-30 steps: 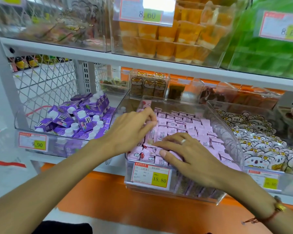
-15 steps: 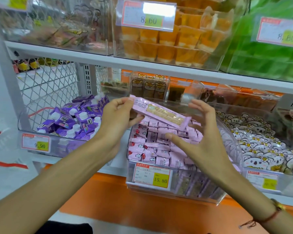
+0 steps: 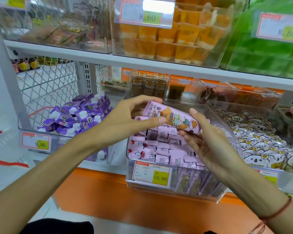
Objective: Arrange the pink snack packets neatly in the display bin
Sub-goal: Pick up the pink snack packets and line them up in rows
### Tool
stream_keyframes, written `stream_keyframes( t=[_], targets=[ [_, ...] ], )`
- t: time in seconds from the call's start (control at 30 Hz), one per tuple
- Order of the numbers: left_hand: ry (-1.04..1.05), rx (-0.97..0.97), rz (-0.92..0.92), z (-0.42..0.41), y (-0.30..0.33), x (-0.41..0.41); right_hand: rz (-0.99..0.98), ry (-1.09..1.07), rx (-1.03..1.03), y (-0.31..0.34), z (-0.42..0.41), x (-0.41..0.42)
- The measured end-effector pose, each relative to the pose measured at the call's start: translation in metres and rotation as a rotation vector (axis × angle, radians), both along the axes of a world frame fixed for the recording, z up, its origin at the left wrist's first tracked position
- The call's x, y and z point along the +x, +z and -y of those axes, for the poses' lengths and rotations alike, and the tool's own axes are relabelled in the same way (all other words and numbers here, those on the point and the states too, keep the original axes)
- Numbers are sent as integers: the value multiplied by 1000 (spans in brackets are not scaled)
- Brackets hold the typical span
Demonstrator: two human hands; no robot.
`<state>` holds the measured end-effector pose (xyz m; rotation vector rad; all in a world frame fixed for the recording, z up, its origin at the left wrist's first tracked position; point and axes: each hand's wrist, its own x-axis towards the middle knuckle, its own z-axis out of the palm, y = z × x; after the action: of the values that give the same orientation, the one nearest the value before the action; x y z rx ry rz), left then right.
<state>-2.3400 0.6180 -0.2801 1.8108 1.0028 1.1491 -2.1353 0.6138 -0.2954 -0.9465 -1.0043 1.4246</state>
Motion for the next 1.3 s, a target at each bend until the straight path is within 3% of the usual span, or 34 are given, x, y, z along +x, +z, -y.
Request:
stream_keyframes(
  t=[0.13, 0.27, 0.37, 0.47, 0.5, 0.63, 0.73, 0.83, 0.93, 1.03, 1.23, 1.3],
  targets=[
    [126, 58, 89, -5, 1, -3, 101, 90, 72, -3, -4, -2],
    [136, -31, 214, -10, -3, -2, 194, 78, 157, -8, -4, -6],
    [120, -40, 61, -8, -11, 8, 139, 24, 262, -7, -6, -6],
    [202, 131, -301, -4, -17, 17, 201, -55, 359, -7, -7, -8],
    [210, 203, -328, -3, -16, 19, 247, -68, 397, -7, -7, -10],
    [125, 321, -203, -3, -6, 20, 402, -112, 579, -6, -6, -17],
    [108, 359, -151, -9, -7, 13, 414, -69, 536, -10, -13, -17],
    [92, 341, -44, -17, -9, 6, 749, 29, 434, -21, -19, -12],
    [55, 318, -80, -22, -16, 4, 1198, 191, 527, -35, -20, -8],
    [77, 295, -222, -23, -23, 1, 1353, 208, 642, -36, -20, -6],
    [216, 500, -866, -29, -23, -9, 1327, 256, 734, -33, -19, 0],
    [193, 492, -910, -32, -25, -8, 1347, 235, 733, -33, -19, 0]
  ],
)
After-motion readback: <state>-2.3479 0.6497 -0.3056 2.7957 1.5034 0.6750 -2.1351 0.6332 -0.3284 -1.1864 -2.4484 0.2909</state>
